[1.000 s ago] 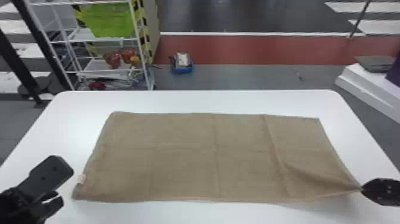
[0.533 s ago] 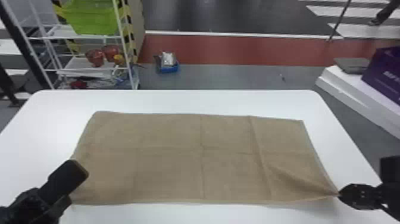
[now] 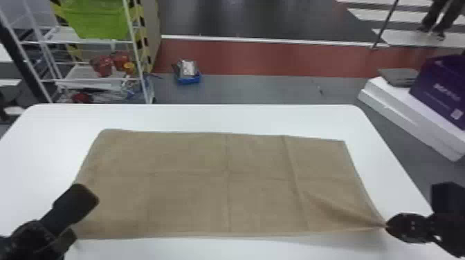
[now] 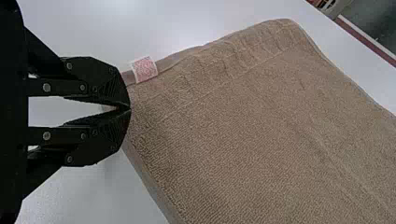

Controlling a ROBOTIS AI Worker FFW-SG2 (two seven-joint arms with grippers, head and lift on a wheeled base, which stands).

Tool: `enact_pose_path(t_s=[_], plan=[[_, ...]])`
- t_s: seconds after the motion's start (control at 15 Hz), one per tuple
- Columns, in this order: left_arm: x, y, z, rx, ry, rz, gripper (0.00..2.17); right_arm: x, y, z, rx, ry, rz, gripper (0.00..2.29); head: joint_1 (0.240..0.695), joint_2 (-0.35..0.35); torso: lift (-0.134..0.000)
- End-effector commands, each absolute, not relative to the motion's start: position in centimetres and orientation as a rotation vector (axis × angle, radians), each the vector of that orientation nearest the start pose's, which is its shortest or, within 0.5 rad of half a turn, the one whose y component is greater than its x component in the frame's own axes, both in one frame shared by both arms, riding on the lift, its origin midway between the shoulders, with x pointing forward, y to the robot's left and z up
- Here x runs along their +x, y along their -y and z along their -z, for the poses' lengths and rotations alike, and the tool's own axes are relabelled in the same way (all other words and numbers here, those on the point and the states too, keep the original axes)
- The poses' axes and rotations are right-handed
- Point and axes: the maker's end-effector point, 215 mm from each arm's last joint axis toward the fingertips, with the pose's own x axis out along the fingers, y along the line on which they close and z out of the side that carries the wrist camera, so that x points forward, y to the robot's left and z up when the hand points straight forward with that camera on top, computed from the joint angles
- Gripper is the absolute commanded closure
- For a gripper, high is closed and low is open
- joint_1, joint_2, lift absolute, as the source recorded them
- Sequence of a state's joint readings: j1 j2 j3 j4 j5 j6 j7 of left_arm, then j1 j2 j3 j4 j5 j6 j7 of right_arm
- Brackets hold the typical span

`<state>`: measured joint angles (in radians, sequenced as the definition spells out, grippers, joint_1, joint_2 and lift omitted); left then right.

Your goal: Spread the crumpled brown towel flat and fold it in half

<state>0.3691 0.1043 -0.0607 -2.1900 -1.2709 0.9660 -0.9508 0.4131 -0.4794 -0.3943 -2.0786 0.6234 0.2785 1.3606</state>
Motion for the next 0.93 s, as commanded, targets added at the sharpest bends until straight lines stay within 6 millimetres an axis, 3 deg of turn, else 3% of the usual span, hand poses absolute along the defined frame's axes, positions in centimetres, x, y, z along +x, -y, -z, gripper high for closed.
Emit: enact_pose_path(t_s=[0.0,0.53,0.87], plan=[[35.9,-35.1,44.3,0.767,-1.015,0.128,0.95,35.5,39.8,40.9,-0.880,-0.848,-0.835,1.20,0.695,-0.082,-0.134],[31.7,-37.6,44.0,0.754,-1.085,0.128,0.95,35.7,39.6,40.7,-0.908,-0.836,-0.848,1.20,0.695,-0.055,-0.134],[30.4,-38.3,44.3,0.748,-1.109,0.120,0.95,35.7,40.1,40.5,-0.933,-0.837,-0.844,1.20,0.695,-0.028,-0.134]])
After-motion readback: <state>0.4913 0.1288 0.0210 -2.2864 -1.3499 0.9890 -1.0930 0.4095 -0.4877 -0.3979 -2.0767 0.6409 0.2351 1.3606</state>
